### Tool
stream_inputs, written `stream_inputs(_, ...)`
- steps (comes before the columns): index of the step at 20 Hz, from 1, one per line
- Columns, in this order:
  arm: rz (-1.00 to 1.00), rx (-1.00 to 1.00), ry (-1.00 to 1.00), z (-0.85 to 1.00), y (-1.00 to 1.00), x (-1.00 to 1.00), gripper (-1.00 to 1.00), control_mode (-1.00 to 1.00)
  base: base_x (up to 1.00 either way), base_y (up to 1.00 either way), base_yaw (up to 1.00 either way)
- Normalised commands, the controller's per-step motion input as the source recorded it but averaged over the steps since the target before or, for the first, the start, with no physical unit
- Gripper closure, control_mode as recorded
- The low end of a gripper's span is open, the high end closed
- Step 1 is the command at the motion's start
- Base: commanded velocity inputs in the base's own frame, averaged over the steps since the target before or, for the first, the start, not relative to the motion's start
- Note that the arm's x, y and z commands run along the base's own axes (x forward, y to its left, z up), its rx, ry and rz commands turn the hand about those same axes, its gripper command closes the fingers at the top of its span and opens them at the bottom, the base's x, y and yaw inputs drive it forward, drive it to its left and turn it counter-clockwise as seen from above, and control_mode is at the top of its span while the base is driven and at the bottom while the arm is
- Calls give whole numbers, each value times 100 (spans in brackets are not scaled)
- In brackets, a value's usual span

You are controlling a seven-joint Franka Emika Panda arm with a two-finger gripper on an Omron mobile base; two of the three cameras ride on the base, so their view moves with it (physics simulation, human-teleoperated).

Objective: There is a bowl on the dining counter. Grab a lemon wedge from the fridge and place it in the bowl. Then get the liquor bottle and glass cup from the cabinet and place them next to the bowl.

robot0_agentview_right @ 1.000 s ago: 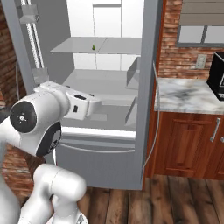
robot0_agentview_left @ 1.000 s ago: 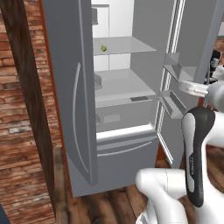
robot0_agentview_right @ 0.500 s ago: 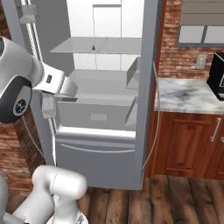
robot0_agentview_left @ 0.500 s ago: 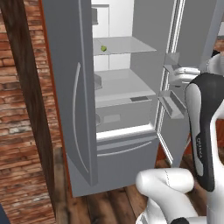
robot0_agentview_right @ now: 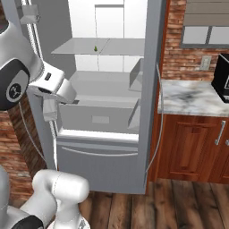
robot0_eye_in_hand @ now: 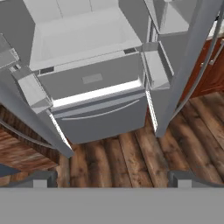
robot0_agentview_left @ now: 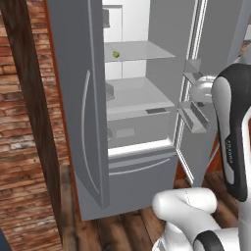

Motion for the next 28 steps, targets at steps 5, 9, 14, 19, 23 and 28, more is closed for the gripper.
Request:
stream_inputs(5, 0, 0, 0, -56, 0, -7, -100, -100, 0, 0, 0)
stream_inputs(9, 0, 0, 0, -40, -6, -3, -100, -100, 0, 0, 0)
stream_inputs(14, 0, 0, 0, -3, -5, 0, -100, 100, 2, -14, 0)
stream_inputs(19, 0, 0, 0, 0, 0, 0, -100, 100, 43, -22, 1)
stream_inputs(23, 0, 0, 0, 0, 0, 0, -100, 100, 78, -4, 18)
stream_inputs(28, 0, 0, 0, 0, 0, 0, -100, 100, 82, -3, 29)
